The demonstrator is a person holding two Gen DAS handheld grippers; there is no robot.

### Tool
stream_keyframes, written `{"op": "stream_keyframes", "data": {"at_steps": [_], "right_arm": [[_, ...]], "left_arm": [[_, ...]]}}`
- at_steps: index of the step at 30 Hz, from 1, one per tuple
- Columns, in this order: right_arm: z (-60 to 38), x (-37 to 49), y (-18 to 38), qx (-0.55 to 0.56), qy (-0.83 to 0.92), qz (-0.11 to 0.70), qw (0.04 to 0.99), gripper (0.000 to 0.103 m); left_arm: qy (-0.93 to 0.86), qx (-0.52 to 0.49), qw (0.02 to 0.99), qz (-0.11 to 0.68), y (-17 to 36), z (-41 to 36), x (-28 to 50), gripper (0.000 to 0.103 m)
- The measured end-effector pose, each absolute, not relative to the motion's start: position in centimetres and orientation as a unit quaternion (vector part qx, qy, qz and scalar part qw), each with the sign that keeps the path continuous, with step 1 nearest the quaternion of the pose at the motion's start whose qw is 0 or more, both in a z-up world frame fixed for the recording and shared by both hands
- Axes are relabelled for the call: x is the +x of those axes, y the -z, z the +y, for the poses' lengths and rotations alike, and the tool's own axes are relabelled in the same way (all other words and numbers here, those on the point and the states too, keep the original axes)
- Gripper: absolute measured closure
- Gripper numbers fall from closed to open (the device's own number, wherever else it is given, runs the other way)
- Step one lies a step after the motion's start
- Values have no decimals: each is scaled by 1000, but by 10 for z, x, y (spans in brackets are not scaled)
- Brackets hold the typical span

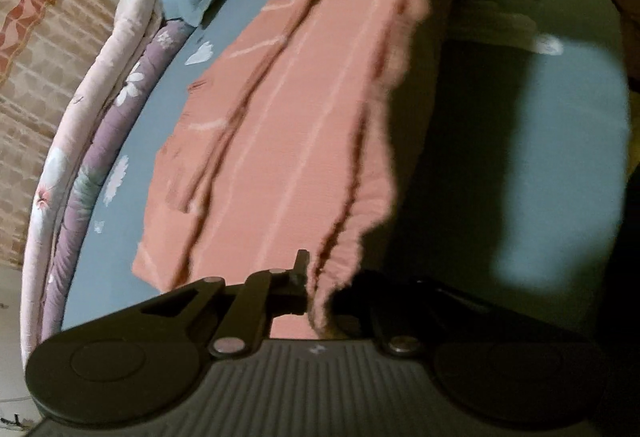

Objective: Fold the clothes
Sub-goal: 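Lift the gripped hem with both tools and fold it over toward the collar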

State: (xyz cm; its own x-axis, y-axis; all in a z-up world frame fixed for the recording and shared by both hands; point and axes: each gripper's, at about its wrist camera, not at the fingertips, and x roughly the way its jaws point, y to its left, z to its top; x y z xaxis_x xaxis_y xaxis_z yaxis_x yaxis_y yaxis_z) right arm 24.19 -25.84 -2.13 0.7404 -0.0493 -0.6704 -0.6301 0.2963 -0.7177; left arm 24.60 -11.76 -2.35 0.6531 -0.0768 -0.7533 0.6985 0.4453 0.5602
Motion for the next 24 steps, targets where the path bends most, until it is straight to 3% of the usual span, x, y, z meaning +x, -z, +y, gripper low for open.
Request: {"op": "stream_keyframes", "data": {"at_steps": [24], "right_arm": [[-274, 438, 1, -535, -221, 257, 774, 92]], "left_arm": [[177, 427, 811, 358, 3, -105, 433, 96]]}}
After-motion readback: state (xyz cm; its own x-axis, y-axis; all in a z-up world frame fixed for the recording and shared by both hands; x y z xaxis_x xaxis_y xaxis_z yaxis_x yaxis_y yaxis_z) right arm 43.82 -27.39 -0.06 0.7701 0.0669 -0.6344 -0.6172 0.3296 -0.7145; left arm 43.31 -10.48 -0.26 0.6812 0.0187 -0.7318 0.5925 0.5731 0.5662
